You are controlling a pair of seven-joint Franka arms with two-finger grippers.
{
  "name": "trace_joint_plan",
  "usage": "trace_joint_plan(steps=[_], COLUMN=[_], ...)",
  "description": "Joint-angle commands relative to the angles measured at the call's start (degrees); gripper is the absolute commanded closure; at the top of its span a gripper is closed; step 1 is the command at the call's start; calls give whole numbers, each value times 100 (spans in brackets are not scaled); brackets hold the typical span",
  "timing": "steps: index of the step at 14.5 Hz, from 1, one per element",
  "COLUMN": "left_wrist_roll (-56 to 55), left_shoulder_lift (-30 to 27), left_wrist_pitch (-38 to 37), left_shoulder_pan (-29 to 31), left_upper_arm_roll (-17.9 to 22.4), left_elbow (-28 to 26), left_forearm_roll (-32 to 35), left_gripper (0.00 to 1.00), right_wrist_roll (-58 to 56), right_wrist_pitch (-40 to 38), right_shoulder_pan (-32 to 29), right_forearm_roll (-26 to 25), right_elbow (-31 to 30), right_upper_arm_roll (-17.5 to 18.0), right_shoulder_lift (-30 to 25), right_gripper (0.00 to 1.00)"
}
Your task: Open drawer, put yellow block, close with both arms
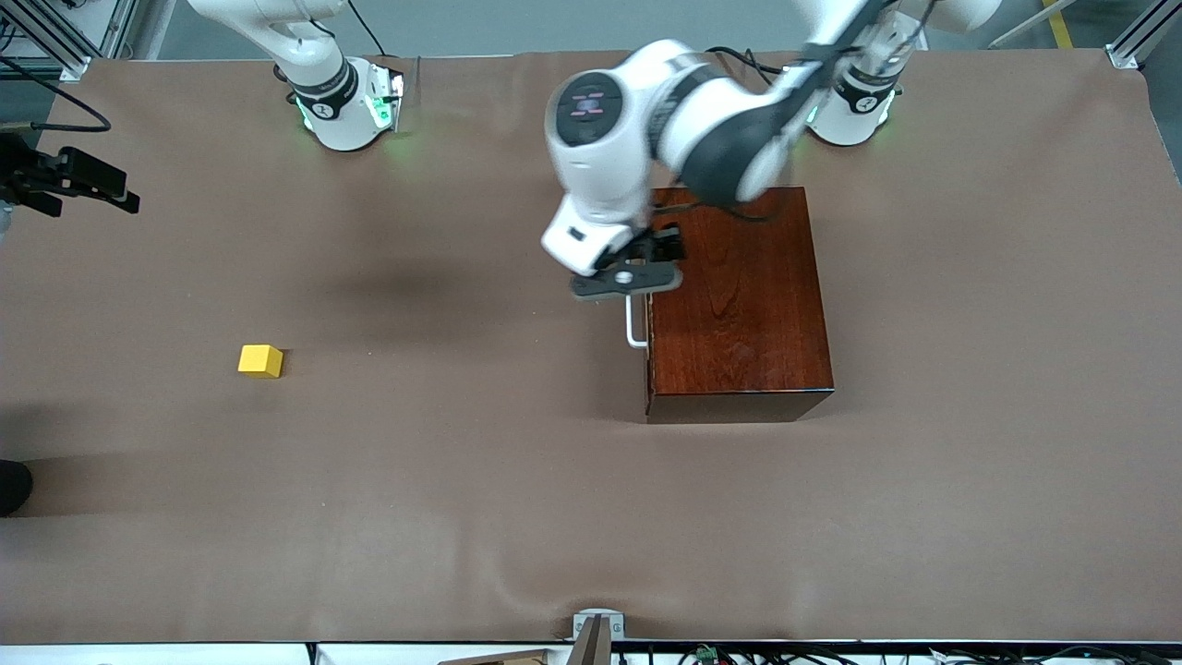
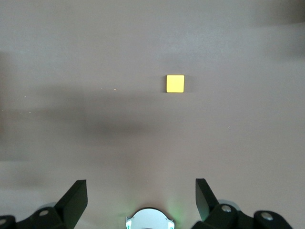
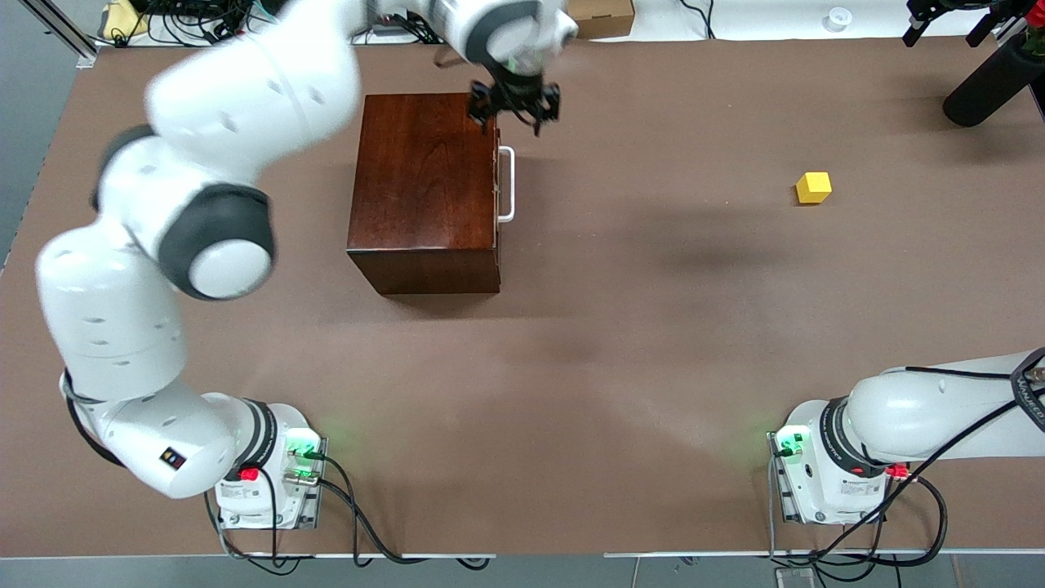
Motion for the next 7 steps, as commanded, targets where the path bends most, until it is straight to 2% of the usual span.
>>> trace_joint_plan(steps=[1, 7], left_wrist_roll=[-69, 45], left_shoulder_lift=[477, 881], left_wrist_pitch=[134, 522], left_shoulder_pan=[-886, -1002], left_upper_arm_roll=[868, 905], left_elbow=[343, 264], left_forearm_roll=[131, 148], left_gripper=[0, 0], right_wrist_roll=[12, 12], right_wrist_pitch=[-46, -46], right_shoulder_pan=[-84, -145], right_forearm_roll=[46, 46], right_elbow=[-17, -8], right_upper_arm_roll=[37, 72], right_shoulder_lift=[-68, -59], right_gripper=[0, 0])
